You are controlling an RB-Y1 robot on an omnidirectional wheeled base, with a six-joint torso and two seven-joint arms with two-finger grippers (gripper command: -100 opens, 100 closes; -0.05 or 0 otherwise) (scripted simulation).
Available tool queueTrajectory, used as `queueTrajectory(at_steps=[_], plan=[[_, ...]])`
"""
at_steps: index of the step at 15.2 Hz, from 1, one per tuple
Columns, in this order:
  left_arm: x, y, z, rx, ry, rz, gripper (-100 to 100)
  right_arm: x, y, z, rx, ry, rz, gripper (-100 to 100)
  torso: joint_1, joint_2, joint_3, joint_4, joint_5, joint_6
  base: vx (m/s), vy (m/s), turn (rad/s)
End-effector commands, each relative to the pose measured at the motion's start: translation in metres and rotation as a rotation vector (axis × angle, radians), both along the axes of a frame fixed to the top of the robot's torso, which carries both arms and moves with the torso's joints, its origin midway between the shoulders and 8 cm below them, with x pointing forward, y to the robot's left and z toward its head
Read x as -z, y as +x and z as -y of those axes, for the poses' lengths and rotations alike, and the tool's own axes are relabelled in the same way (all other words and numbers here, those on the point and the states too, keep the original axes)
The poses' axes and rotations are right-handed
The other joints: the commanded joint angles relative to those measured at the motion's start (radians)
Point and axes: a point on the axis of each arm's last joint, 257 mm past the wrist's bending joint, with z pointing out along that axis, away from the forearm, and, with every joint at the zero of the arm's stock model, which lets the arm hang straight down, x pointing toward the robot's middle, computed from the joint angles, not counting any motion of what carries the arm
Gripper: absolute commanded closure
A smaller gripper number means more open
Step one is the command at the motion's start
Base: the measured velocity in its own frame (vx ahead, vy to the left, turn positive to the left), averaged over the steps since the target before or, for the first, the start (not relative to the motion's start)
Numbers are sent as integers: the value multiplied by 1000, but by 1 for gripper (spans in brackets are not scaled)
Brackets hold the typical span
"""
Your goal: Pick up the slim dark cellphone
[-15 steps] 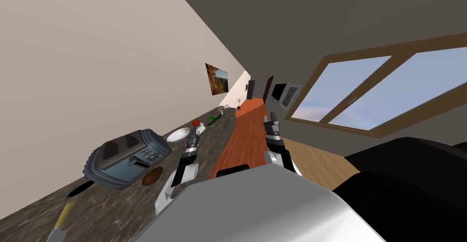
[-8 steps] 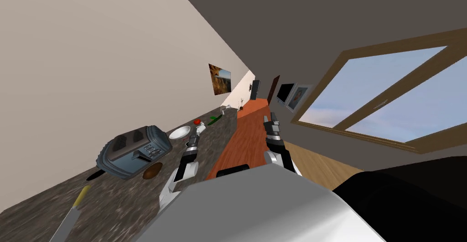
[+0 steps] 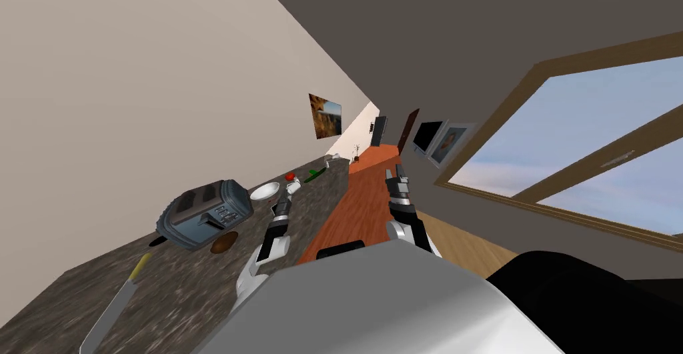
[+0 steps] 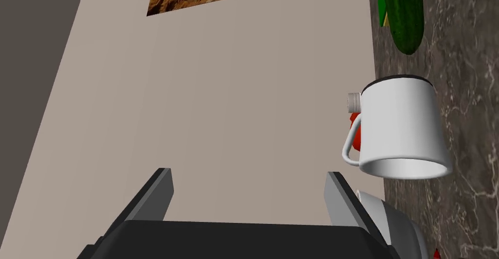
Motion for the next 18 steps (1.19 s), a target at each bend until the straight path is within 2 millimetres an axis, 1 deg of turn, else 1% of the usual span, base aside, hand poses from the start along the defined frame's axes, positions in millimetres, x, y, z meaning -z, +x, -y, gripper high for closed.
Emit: queueTrajectory(at_steps=[1, 2, 3, 4, 5, 6, 7, 8, 10, 11, 12, 13, 14, 15, 16, 17, 18], plan=[[13, 3, -7, -10, -9, -22, -100, 0, 0, 0, 0, 0, 0, 0, 0, 0, 0, 0, 0, 0, 24, -105, 173], [10, 9, -11, -16, -19, -12, -100, 0, 0, 0, 0, 0, 0, 0, -1, 0, 0, 0, 0, 0, 18, -128, 283], [22, 8, -14, -21, -22, -36, -100, 0, 0, 0, 0, 0, 0, 0, -2, 0, 0, 0, 0, 0, 15, -137, 208], [25, 7, -14, -23, -22, -43, -100, 0, 0, 0, 0, 0, 0, 0, -2, 0, 0, 0, -1, 0, 18, -105, 36], [28, 12, -20, -31, -34, -44, -100, 0, 0, 0, 0, 0, 0, 0, -1, 0, 0, 0, 0, 0, 26, -105, 142], [37, 11, -22, -36, -36, -62, -100, 0, 0, 0, 0, 0, 0, 0, -1, 0, 0, 0, 0, 0, 39, -106, 167], [37, 11, -22, -36, -36, -62, -100, 0, 0, 0, 0, 0, 0, 0, -1, -1, 0, 0, 0, 0, 31, -74, 63], [38, 15, -28, -44, -48, -61, -100, 0, 0, 0, 0, 0, 0, 0, 0, -1, -1, 0, 0, 0, 17, -88, 151], [48, 14, -30, -49, -50, -82, -100, 0, 0, 0, 0, 0, 0, 0, 0, -1, 0, 0, 0, 0, 23, -84, 131], [50, 18, -35, -58, -63, -82, -100, 0, 0, 0, 0, 0, 0, 0, 1, -1, 0, 0, 0, 0, 16, -76, 132], [59, 16, -37, -63, -65, -100, -100, 0, 0, 0, 0, 0, 0, 0, 1, -1, 0, 0, 0, 0, 12, -89, 154], [57, 22, -41, -70, -77, -92, -100, 0, 0, 0, 0, 0, 0, 0, 1, 0, 0, 0, 0, 0, 29, -110, 201], [67, 19, -43, -75, -79, -113, -100, 0, 0, 0, 0, 0, 0, 0, 0, -1, 0, 0, 0, 0, 26, -117, 182], [69, 19, -44, -77, -80, -118, -100, 0, 0, 0, 0, 0, 0, 0, -1, -1, -1, 0, 0, 0, 12, -90, 83], [71, 23, -49, -86, -93, -118, -100, 0, 0, 0, 0, 0, 0, 0, 0, -1, 0, 0, 0, 0, 16, -90, 163], [79, 21, -50, -91, -95, -135, -100, 0, 0, 0, 0, 0, 0, 0, 0, -1, 0, 0, 0, 0, 17, -96, 172], [80, 25, -55, -100, -108, -133, -100, 0, 0, 0, 0, 0, 0, 0, 0, -1, 0, 0, 0, 0, 18, -99, 199]])
